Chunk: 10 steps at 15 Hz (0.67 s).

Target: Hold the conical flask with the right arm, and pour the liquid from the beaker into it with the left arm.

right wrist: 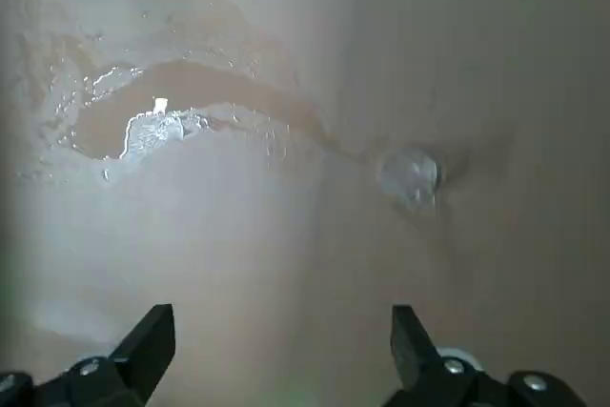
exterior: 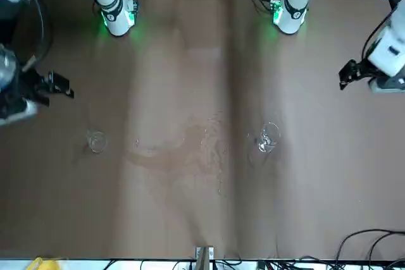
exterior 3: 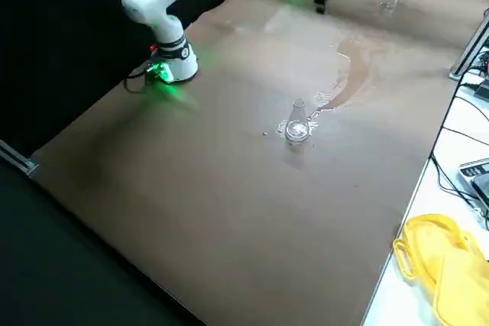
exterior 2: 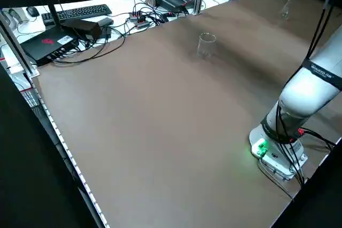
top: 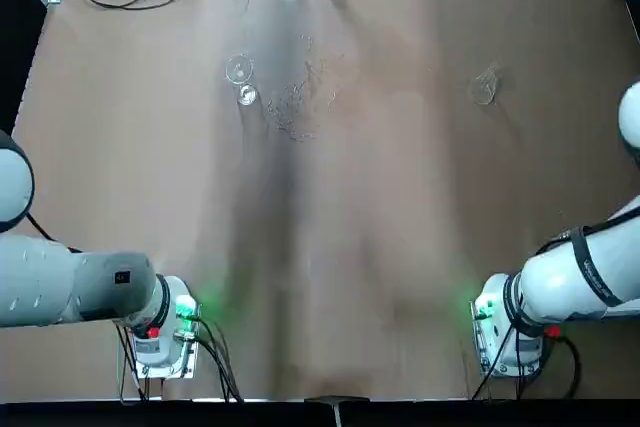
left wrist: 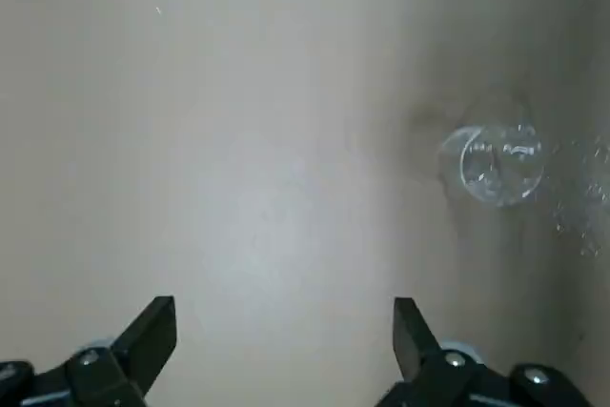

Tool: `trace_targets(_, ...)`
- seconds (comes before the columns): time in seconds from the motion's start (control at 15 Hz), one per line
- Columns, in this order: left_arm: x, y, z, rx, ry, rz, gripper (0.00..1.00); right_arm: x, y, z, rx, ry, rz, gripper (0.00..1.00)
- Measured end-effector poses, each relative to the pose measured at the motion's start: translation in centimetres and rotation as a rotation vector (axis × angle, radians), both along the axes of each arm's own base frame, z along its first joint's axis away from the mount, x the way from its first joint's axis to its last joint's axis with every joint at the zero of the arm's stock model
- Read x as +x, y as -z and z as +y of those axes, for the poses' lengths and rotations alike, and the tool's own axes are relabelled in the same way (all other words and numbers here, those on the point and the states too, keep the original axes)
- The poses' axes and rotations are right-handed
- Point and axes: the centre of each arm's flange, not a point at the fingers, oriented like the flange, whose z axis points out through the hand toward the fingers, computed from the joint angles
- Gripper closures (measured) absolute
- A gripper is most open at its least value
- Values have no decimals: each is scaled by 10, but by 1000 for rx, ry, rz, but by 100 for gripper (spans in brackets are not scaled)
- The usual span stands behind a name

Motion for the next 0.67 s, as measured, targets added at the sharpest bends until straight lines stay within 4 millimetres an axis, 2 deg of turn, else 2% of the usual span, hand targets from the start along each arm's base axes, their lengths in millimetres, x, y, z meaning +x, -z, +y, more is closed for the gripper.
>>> trace_targets(0.13, 4, -23, 5, -3, -13, 22, 0, -21, -27, 2, -11, 59, 4, 0)
trace_targets(0.27, 16, -39, 5, -8, -16, 49, 0, -32, -42, -2, -27, 83, -16, 0)
trace_targets(0.4, 29, -39, 6, -12, -16, 61, 0, -34, -45, -5, -54, 91, -24, 0)
trace_targets(0.67, 38, -32, 7, -14, -12, 75, 0, -35, -32, -1, -74, 88, -40, 0)
